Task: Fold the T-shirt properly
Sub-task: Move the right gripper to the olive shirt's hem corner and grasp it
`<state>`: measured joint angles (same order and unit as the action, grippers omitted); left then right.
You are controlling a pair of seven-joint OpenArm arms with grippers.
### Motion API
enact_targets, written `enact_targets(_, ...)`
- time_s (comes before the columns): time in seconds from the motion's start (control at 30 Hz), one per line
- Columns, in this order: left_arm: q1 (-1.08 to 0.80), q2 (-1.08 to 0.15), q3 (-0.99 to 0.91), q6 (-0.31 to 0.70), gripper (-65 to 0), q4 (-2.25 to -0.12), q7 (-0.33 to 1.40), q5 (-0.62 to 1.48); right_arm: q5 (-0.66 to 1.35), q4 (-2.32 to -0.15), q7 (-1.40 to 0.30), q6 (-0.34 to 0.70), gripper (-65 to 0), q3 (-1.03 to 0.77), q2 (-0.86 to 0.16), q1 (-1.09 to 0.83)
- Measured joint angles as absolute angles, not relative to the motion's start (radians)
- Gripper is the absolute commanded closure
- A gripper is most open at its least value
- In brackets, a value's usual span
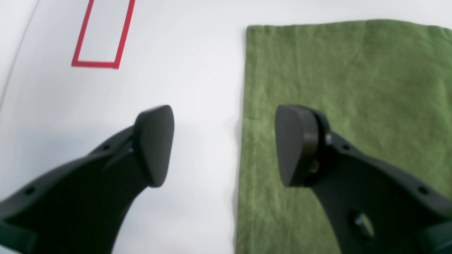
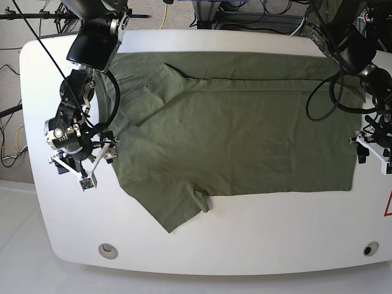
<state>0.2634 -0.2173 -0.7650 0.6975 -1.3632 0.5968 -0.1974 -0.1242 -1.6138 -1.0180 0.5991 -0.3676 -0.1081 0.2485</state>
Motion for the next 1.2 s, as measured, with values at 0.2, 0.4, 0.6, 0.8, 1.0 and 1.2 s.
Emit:
enact_targets(0.2, 0.391, -0.258, -0.704, 0.692, -42.6, -1.121, 0.572, -0.214, -0.082, -1.326, -0.812, 0.586, -50.9, -0.368, -0.126, 0.394)
enact_targets(0.4, 0.462, -0.256, -0.663, 0.708, -42.6, -1.024, 0.513, -0.186, -0.046, -1.250, -0.704, 0.604, -50.6, -0.355, -0.125, 0.453)
enact_targets(0.6, 0.495, -0.281, -0.673, 0.691, -42.7, -0.914, 0.485, -0.222, -0.075, -1.113, -0.628, 0.603, -50.4, -0.341, -0.170, 0.509)
enact_targets(0.8, 0.514, -0.297, -0.665, 0.695, -42.8, -0.833, 0.420, -0.228, -0.051, -0.962, -0.496, 0.611, -50.6, -0.316, -0.197, 0.576)
enact_targets(1.0, 0.524, -0.298, -0.651, 0.701, -42.9, -0.805, 0.393, -0.218, -0.046, -0.868, -0.464, 0.603, -50.5, -0.310, -0.208, 0.625)
enact_targets(1.2, 0.512, -0.309, -0.653, 0.697, -43.3, -0.799, 0.388, -0.225, -0.062, -0.826, -0.463, 0.605, -50.5, -0.308, -0.207, 0.633)
